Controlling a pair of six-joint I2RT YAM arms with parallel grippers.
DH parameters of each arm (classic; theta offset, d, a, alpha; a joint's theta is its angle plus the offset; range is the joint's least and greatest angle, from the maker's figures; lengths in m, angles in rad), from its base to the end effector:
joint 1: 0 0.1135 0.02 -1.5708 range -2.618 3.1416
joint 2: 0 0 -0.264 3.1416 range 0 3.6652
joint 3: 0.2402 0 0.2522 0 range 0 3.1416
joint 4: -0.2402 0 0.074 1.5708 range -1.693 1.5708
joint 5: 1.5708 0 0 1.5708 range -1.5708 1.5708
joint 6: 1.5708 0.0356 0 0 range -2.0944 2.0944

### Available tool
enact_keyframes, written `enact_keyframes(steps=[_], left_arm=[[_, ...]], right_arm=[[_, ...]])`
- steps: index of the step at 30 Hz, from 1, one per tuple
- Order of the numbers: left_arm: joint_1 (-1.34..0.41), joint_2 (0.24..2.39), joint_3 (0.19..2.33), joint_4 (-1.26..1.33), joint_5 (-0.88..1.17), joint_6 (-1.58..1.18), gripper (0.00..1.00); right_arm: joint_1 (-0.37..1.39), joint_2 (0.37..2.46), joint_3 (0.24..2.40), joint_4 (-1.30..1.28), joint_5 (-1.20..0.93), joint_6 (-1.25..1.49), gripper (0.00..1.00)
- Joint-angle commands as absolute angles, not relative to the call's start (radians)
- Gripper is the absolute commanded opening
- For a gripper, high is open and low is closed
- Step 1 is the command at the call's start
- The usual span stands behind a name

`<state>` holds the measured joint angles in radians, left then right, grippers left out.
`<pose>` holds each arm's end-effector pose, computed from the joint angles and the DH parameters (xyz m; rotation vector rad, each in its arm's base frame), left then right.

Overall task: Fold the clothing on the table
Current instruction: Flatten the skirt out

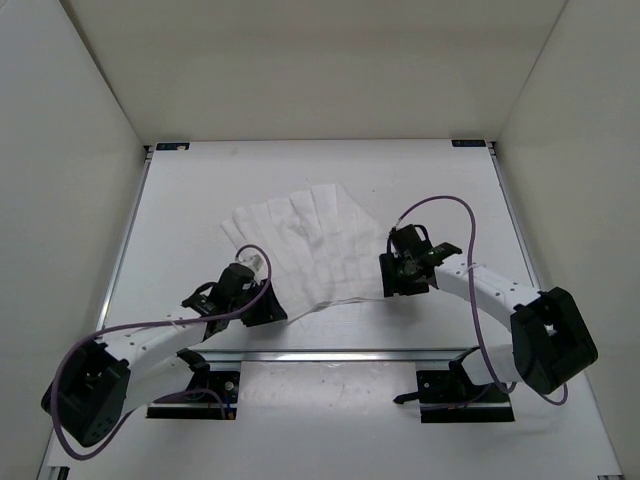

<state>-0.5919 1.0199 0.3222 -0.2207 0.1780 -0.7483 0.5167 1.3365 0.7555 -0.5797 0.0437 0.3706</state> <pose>0.1411 -0.1025 0.1404 -0.1268 2.6387 -0.7394 0.2095 0.1173 0.1855 -0.1880 2.7400 0.1910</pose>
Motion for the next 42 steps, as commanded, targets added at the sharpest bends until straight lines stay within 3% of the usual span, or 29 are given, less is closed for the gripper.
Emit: enact_keyframes(steps=[1, 6, 9, 10, 14, 19, 22, 25, 29, 37, 42], left_arm=[[-0.626, 1.080, 0.353, -0.180, 0.118, -0.759, 0.54], [-0.653, 1.146, 0.377, -0.163, 0.094, -0.759, 0.53], [-0.669, 1.166, 0.397, -0.169, 0.069, -0.753, 0.36], [-0.664, 1.173, 0.397, -0.166, 0.068, -0.750, 0.25], [-0.657, 1.183, 0.397, -0.163, 0.083, -0.738, 0.00], [-0.652, 1.193, 0.388, -0.156, 0.087, -0.727, 0.00], [-0.650, 1.189, 0.380, -0.153, 0.089, -0.713, 0.00], [-0.643, 1.169, 0.382, -0.153, 0.113, -0.681, 0.00], [-0.600, 1.083, 0.523, -0.308, 0.091, -0.589, 0.00], [-0.543, 0.942, 1.151, -0.713, 0.054, -0.499, 0.00], [-0.522, 0.960, 1.441, -0.830, 0.089, -0.488, 0.00]], right_arm=[[0.522, 1.344, 0.779, -0.538, 0.057, 0.382, 0.55], [0.526, 1.356, 0.758, -0.517, 0.061, 0.390, 0.56], [0.519, 1.367, 0.759, -0.505, 0.070, 0.393, 0.56], [0.523, 1.377, 0.755, -0.497, 0.069, 0.394, 0.56], [0.514, 1.400, 0.735, -0.465, 0.077, 0.405, 0.55], [0.517, 1.445, 0.719, -0.449, 0.094, 0.411, 0.46], [0.509, 1.463, 0.706, -0.440, 0.092, 0.419, 0.28], [0.514, 1.451, 0.721, -0.463, 0.106, 0.416, 0.00], [0.554, 1.339, 0.797, -0.534, 0.109, 0.390, 0.00], [0.589, 0.958, 1.225, -0.745, -0.052, 0.351, 0.00], [0.560, 1.000, 1.480, -0.883, -0.145, 0.324, 0.00]])
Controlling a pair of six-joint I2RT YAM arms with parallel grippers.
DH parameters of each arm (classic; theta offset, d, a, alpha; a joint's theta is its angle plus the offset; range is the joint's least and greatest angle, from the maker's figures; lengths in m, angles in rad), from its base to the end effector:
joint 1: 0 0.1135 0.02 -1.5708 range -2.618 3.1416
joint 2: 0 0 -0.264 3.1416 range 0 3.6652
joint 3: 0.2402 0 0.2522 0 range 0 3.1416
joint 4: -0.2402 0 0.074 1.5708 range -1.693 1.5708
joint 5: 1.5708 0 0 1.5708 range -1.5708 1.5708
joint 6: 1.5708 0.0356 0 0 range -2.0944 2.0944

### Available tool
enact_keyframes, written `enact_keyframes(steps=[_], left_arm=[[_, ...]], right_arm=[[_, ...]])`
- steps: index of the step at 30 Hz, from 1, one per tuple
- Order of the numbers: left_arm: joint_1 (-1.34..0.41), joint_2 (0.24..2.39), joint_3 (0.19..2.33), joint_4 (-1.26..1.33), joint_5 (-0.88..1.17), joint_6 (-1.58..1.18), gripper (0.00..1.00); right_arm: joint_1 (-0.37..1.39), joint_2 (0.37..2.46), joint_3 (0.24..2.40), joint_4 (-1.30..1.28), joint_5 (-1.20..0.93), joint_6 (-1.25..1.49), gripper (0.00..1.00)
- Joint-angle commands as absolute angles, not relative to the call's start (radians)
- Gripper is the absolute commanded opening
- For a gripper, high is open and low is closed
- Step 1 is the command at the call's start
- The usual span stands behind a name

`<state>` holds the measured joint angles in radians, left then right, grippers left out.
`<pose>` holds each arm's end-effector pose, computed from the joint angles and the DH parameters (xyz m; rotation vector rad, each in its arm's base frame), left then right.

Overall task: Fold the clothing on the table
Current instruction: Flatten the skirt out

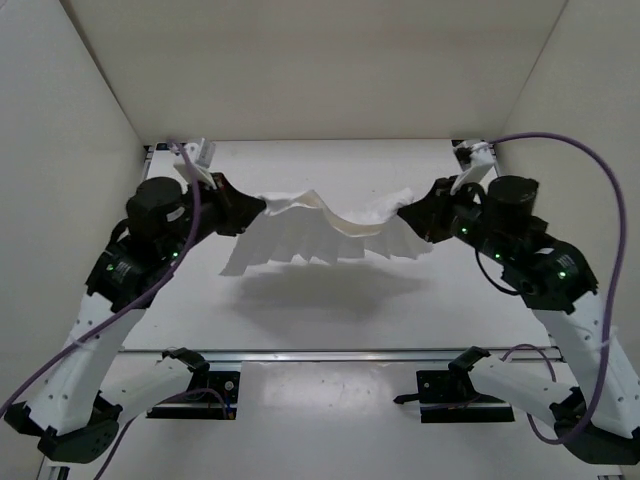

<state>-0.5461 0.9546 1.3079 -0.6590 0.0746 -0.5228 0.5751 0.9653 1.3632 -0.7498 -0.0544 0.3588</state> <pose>0.1532 -0.0962 0.4370 0.0763 1.9543 -0.7928 0.1459 0.0969 0.4430 -0.2513 1.9658 0.6708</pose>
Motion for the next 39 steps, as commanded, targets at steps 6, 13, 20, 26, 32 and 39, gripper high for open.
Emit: enact_keyframes(steps=[6, 13, 20, 26, 32, 39], left_arm=[[-0.356, 1.060, 1.470, -0.782, 0.201, -0.431, 0.00], [-0.273, 1.437, 1.687, -0.722, 0.250, -0.387, 0.00], [-0.207, 1.680, 2.214, -0.893, 0.239, -0.370, 0.00], [-0.244, 1.487, 1.696, -0.672, 0.219, -0.400, 0.00], [-0.291, 1.378, 1.110, -0.419, 0.215, -0.460, 0.00], [-0.417, 1.211, 0.704, -0.342, 0.193, -0.505, 0.07]], right_arm=[[0.459, 1.236, 1.689, -0.905, -0.222, 0.229, 0.00], [0.379, 1.665, 2.094, -0.949, -0.210, 0.160, 0.00], [0.336, 1.734, 2.288, -0.924, -0.205, 0.207, 0.00], [0.296, 1.660, 1.927, -0.790, -0.242, 0.219, 0.00], [0.318, 1.608, 1.450, -0.598, -0.207, 0.293, 0.00], [0.514, 1.450, 0.970, -0.558, -0.020, 0.494, 0.00]])
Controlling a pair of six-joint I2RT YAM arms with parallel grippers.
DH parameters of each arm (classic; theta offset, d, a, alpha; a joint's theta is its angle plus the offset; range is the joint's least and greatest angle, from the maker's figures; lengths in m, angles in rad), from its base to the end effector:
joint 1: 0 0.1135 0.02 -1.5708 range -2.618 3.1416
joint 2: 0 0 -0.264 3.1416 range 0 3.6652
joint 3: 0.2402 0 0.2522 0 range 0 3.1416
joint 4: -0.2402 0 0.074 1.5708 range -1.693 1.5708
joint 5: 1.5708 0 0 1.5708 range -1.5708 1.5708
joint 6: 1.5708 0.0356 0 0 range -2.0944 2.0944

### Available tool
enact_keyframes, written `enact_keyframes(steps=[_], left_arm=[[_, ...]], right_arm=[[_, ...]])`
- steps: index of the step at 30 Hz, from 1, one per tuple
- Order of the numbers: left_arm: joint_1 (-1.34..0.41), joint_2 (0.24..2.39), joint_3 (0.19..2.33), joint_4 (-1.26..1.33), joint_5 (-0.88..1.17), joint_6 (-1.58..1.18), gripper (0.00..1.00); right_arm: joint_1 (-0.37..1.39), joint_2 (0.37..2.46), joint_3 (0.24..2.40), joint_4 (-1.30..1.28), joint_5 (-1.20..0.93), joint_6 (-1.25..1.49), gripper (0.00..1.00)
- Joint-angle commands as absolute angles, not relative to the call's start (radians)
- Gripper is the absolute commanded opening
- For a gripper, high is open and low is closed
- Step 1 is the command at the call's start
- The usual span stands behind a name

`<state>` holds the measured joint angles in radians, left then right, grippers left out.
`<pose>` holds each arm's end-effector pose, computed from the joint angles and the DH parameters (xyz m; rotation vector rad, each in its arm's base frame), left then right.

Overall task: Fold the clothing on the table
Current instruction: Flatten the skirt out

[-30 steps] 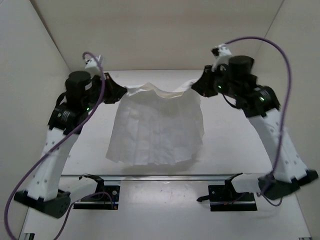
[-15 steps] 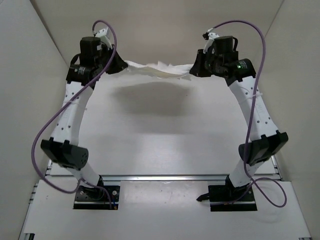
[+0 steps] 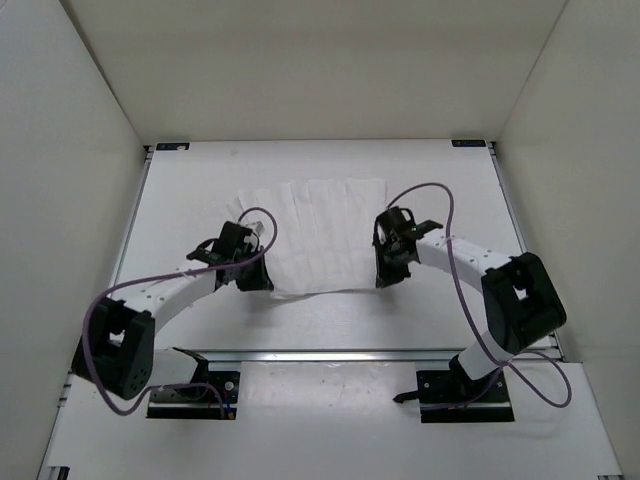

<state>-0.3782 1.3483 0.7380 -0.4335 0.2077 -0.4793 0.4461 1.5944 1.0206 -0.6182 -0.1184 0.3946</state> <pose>0.2311 -0.0997 0.1857 -0.0604 2.6934 -0.5573 0.2733 0.1354 0.1932 -0.1046 2.8182 0.3732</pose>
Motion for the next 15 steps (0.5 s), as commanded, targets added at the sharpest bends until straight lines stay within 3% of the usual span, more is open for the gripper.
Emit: enact_keyframes(steps=[1, 7, 9, 10, 11, 15], left_arm=[[-0.429, 1.180, 0.672, -0.342, 0.199, -0.514, 0.04], [-0.442, 1.091, 0.583, -0.379, 0.183, -0.503, 0.08], [-0.434, 1.091, 0.558, -0.374, 0.199, -0.505, 0.30], [-0.433, 1.088, 0.552, -0.376, 0.204, -0.506, 0.44], [-0.437, 1.085, 0.546, -0.376, 0.203, -0.503, 0.50], [-0.456, 1.078, 0.548, -0.416, 0.189, -0.494, 0.64]], right_arm=[[0.523, 1.437, 0.927, -0.564, -0.021, 0.509, 0.00], [0.526, 1.336, 0.743, -0.496, -0.100, 0.577, 0.01], [0.512, 1.345, 0.753, -0.500, -0.109, 0.555, 0.00], [0.520, 1.348, 0.756, -0.503, -0.115, 0.555, 0.07], [0.531, 1.353, 0.768, -0.512, -0.115, 0.539, 0.19], [0.587, 1.330, 0.770, -0.526, -0.078, 0.523, 0.44]])
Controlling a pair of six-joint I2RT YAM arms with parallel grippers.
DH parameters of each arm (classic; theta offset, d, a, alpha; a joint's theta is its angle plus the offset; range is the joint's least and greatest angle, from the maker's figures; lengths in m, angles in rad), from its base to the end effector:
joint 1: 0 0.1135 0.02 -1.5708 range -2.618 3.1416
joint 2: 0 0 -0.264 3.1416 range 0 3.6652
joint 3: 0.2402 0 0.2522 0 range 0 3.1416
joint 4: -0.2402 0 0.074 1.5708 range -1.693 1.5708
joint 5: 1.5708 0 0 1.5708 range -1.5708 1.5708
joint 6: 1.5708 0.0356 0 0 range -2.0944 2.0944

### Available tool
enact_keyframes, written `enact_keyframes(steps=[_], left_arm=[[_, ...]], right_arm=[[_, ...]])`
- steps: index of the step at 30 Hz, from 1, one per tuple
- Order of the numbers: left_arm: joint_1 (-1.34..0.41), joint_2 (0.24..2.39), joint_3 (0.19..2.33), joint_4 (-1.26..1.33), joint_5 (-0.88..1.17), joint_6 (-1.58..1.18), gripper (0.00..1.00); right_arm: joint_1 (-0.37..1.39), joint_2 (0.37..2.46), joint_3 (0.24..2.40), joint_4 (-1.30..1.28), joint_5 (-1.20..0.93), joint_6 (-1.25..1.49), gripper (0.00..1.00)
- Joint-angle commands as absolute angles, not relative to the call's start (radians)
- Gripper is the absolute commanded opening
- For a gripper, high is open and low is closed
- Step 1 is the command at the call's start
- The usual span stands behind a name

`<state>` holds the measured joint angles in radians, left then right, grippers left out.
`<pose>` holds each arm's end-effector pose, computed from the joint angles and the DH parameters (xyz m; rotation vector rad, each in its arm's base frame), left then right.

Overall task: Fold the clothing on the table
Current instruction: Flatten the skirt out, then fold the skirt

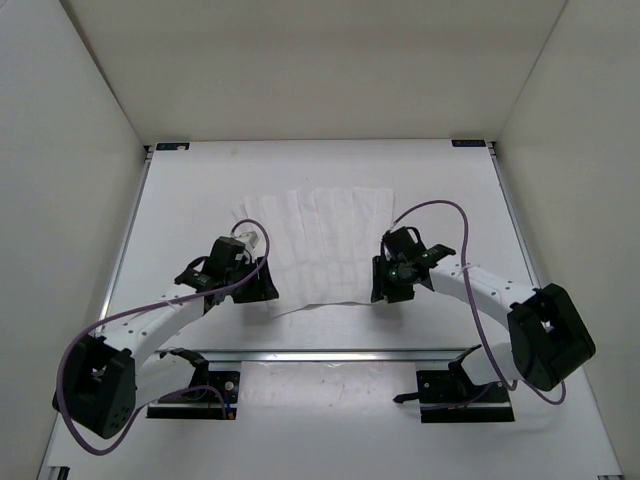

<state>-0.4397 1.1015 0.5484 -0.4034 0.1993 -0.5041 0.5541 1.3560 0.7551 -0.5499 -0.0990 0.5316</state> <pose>0.1810 -0.0929 0.1823 -0.0013 2.6178 -0.6103 0.2059 0.1315 0.1825 -0.0611 2.8008 0.4273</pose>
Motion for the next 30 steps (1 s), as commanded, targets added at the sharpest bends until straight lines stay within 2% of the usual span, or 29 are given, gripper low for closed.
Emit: enact_keyframes(steps=[1, 8, 19, 22, 23, 25, 27, 29, 30], left_arm=[[-0.457, 1.068, 0.548, -0.419, 0.183, -0.498, 0.63], [-0.508, 1.034, 0.463, -0.410, 0.155, -0.540, 0.63], [-0.548, 1.111, 0.425, -0.318, 0.118, -0.583, 0.64], [-0.557, 1.123, 0.422, -0.292, 0.098, -0.595, 0.62], [-0.567, 1.132, 0.420, -0.285, 0.101, -0.598, 0.61], [-0.575, 1.147, 0.425, -0.273, 0.094, -0.601, 0.53], [-0.584, 1.169, 0.422, -0.265, 0.091, -0.606, 0.35], [-0.583, 1.177, 0.433, -0.258, 0.084, -0.601, 0.15], [-0.584, 1.181, 0.436, -0.259, 0.092, -0.597, 0.09]], right_arm=[[0.594, 1.316, 0.767, -0.523, -0.060, 0.525, 0.45], [0.580, 1.267, 0.746, -0.552, -0.003, 0.512, 0.47], [0.577, 1.327, 0.684, -0.494, 0.043, 0.500, 0.47], [0.571, 1.350, 0.666, -0.448, 0.035, 0.499, 0.42], [0.569, 1.371, 0.664, -0.446, 0.032, 0.496, 0.37], [0.581, 1.382, 0.664, -0.443, 0.032, 0.500, 0.25], [0.583, 1.387, 0.672, -0.433, 0.026, 0.497, 0.17], [0.586, 1.379, 0.670, -0.422, 0.026, 0.500, 0.03], [0.586, 1.374, 0.669, -0.426, 0.023, 0.497, 0.00]])
